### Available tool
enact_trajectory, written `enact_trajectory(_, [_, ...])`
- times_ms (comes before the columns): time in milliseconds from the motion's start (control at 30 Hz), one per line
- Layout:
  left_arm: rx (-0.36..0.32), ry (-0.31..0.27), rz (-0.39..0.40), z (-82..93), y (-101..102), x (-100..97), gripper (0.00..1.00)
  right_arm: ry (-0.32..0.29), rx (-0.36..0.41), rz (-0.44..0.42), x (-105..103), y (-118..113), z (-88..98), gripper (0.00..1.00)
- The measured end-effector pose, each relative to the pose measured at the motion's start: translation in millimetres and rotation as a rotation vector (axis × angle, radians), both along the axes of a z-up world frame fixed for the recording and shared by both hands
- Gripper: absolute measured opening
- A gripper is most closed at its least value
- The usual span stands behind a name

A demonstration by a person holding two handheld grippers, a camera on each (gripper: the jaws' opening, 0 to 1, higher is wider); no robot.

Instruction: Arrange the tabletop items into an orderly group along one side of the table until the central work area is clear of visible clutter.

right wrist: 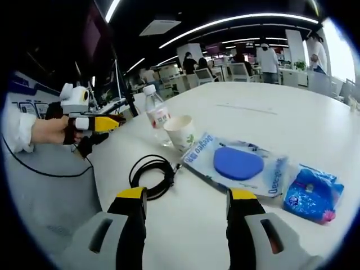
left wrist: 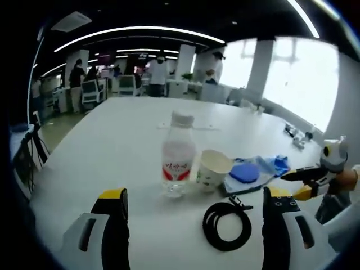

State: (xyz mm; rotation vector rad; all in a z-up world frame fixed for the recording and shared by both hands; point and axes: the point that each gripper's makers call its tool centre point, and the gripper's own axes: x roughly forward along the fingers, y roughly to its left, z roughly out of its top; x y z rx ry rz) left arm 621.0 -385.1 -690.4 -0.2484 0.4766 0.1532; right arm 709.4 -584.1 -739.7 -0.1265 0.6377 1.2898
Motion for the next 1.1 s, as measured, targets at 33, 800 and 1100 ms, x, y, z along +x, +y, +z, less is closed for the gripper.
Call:
enact_trajectory(33, [0.000, 0.007, -0.001, 0.7, -0.3, -2.5, 0.97, 0.001, 0.000, 0.004, -1.5, 0.8, 0.3, 0.54])
enact_trajectory(800, [-0.040, 0.014, 0.058, 3.5, -0.2, -39.7, 0.95, 0.070, -0.055, 0.029, -15.6, 18.0, -21.2, 0.51])
enact_trajectory(1100, [-0.059, -0.018, 0.070, 8.1, 3.4, -36.5, 0.93, 0.011, -0.091, 0.145, -27.1, 67.9, -34.9, 0.46])
